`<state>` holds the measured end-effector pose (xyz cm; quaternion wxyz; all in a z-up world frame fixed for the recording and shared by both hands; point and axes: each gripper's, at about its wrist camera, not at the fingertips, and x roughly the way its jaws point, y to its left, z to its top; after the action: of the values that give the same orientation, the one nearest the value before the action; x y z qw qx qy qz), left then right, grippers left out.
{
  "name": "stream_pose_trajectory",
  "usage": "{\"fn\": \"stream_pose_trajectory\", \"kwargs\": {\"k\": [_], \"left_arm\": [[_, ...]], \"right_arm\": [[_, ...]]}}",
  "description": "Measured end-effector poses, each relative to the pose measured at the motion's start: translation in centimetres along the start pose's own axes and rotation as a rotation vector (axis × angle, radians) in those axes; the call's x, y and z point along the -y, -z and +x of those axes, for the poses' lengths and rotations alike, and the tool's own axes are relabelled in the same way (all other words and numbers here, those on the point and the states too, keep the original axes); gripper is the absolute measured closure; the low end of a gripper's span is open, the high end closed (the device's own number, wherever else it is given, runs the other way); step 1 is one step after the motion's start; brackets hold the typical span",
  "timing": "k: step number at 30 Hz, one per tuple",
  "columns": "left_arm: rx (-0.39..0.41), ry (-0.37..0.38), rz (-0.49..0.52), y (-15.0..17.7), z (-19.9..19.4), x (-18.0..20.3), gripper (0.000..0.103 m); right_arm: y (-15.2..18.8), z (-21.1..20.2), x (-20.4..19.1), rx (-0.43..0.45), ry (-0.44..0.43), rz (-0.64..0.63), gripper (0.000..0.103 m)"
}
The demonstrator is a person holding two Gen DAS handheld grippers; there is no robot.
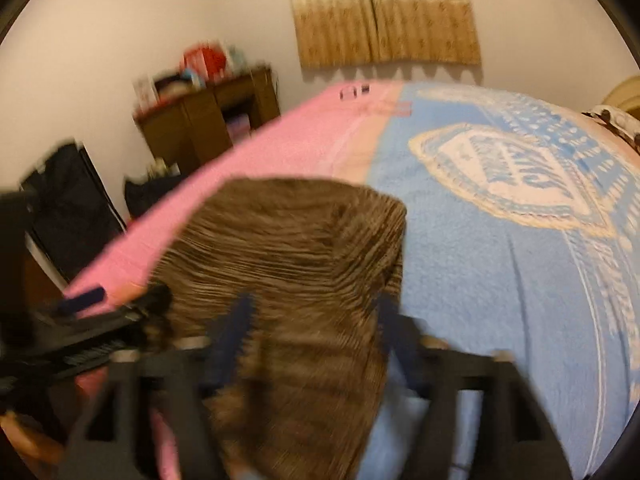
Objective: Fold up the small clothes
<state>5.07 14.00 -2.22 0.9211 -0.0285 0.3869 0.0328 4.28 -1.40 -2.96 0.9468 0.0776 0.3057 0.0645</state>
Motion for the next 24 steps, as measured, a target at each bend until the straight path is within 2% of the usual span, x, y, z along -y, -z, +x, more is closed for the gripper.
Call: {"fn": "stream_pose_trajectory", "kwargs": {"k": [5, 11, 15, 17, 24], "left_arm": [[-0.004, -0.009, 0.029, 1.7, -2.1, 0.2, 0.001], [0.05, -0.056, 0.117, 3.5, -5.7, 1.4, 0.001], [0.092, -0.056, 0.148, 4.2, -8.0, 1.8, 0.001], [0.091, -0.039, 0.137, 4.4, -9.0, 1.8, 0.001], [0.097, 0.076, 0.082, 4.9, -12.3, 1.6, 0.001]], "right_arm": [[1.7, -3.0, -1.1, 0.006, 0.039, -0.023, 0.012], [3.5, -6.0, 0.1, 0.011, 0.061, 0.053, 0.012], [3.9, -8.6, 0.4, 0.04, 0.095, 0.075, 0.011], [3.8, -10.3, 0.3, 0.067, 0.128, 0.075, 0.009], [3.3, -15.2, -0.5, 0.199, 0.148, 0.079, 0.001]]}}
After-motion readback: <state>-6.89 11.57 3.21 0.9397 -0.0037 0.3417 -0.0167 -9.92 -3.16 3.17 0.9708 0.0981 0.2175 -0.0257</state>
